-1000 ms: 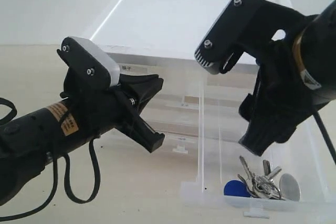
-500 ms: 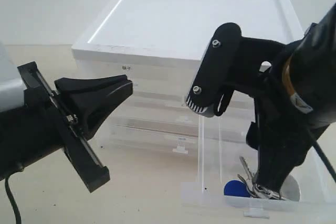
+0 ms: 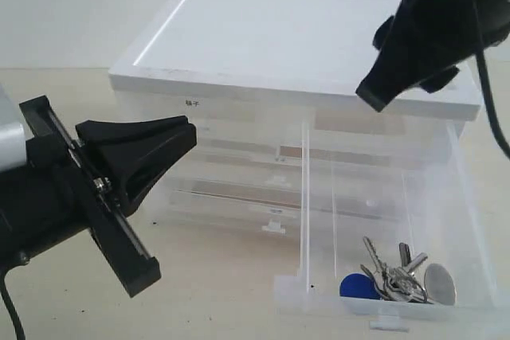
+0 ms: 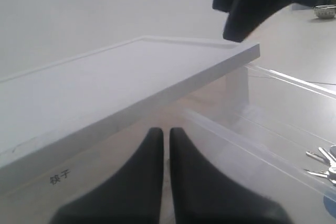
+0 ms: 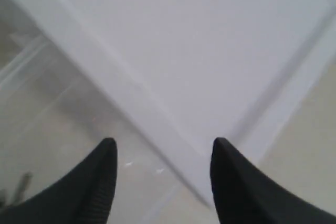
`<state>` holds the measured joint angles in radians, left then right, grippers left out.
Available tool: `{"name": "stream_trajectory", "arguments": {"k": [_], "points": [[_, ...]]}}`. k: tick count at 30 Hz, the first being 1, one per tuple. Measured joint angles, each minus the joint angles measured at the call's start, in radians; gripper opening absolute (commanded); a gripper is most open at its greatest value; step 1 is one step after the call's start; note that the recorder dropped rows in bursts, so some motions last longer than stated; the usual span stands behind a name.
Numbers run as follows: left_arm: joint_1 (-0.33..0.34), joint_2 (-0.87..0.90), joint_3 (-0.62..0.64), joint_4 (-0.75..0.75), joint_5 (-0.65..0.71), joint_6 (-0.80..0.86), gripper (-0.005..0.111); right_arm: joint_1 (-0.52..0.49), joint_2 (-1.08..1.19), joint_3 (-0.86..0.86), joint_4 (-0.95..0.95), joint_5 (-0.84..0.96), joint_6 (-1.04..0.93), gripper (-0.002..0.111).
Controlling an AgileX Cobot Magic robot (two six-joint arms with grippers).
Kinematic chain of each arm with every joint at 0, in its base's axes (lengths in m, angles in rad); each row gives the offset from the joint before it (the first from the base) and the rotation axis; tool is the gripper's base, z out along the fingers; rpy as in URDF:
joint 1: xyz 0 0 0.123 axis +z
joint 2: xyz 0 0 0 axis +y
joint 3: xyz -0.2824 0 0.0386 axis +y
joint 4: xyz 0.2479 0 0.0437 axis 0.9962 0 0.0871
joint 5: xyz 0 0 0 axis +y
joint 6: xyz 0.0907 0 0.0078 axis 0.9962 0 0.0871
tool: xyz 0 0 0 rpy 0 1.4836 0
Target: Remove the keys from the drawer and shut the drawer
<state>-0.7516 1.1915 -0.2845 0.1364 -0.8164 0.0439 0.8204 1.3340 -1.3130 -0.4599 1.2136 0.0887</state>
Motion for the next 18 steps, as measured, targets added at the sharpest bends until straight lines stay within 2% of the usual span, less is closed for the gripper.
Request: {"name": "stream_trajectory", "arguments": {"k": [3,10,13,18], "points": [[0.000,0.000,0.001,0.022,0.002,-0.010,0.005,-0.053,0.017,-0.005,0.227,0.009,-0.141,0.044],[0.000,0.000,0.007,0.036,0.016,-0.017,0.005,0.019,0.030,0.022,0.300,0.005,-0.285,0.043],[0.000,0.000,0.006,0.039,0.023,-0.017,0.005,0.063,0.034,0.103,0.286,0.003,-0.306,0.043],[0.000,0.000,0.006,0.041,0.023,-0.017,0.005,0.158,0.033,0.239,0.107,0.003,-0.280,0.043]]}}
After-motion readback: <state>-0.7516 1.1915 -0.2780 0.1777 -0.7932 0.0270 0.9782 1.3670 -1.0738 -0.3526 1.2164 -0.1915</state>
